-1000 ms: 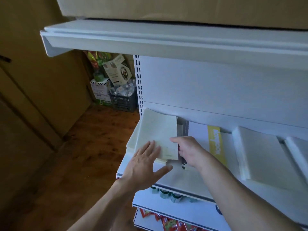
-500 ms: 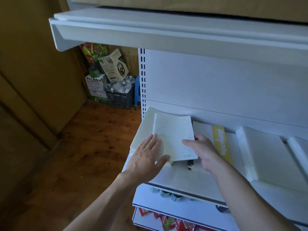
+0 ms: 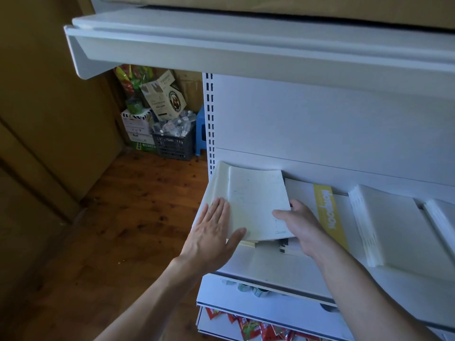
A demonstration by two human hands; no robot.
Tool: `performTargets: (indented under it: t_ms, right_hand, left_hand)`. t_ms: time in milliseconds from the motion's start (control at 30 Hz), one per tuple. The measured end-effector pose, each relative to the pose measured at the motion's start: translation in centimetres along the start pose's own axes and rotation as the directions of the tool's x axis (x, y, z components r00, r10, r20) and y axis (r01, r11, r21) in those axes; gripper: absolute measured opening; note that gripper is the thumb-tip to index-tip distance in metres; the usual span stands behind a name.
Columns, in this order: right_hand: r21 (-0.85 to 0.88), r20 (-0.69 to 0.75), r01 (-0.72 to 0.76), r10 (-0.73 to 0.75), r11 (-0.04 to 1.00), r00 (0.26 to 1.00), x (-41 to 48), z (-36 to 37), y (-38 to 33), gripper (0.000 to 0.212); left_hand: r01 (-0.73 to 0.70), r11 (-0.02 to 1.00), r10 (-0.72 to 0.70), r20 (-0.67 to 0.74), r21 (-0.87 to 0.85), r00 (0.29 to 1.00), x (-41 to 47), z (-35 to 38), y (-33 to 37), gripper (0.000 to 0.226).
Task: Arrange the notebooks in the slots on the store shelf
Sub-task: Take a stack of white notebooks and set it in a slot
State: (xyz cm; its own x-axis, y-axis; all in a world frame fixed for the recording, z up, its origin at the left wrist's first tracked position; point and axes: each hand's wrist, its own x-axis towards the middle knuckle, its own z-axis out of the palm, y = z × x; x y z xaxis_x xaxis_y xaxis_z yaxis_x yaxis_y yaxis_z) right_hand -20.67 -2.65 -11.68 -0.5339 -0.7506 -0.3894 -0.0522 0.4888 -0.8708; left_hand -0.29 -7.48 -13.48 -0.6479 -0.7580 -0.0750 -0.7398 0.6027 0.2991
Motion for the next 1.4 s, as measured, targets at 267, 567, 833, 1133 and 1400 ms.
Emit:
performTargets:
  t_ms: [267, 567, 833, 1133, 1400]
  right_hand:
    - [0.109, 0.011, 0.004, -0.005, 0.994, 1.0, -0.3, 1.2, -0.7, 0.016]
    - [0.334, 0.084, -0.024, -0.004, 0.942, 0.996, -1.2, 0.7, -1.1, 0.015]
    - [0.328, 0.082, 0.078, -0.111, 0.941, 0.99, -2.2, -1.8, -1.0, 0.038]
    - [0.246, -0.14, 0.276, -0.248, 0.929, 0.959, -6.9, -12.2, 3.0, 0.042]
    - [0.213, -0.411, 0.329, -0.221, 0.92, 0.884, -13.4, -29.1, 11.4, 0.023]
  left_hand:
    - [0.165, 0.644, -0.226, 0.021, -0.747, 0.974, 1.6, -2.7, 0.8, 0.038]
    - [0.281, -0.009, -0.253, 0.274, -0.96, 0.928, 2.6, -4.9, 1.0, 0.032]
    - [0.107, -0.069, -0.28, 0.122, -0.992, 0.952, 2.3, -3.3, 5.0, 0.04]
    - [0.026, -0.021, -0.195, 0.029, -0.999, 0.98, 2.0, -0.2, 16.3, 0.03]
    - [0.066, -0.049, -0.052, 0.068, -0.997, 0.996, 0.0, 6.2, 35.1, 0.026]
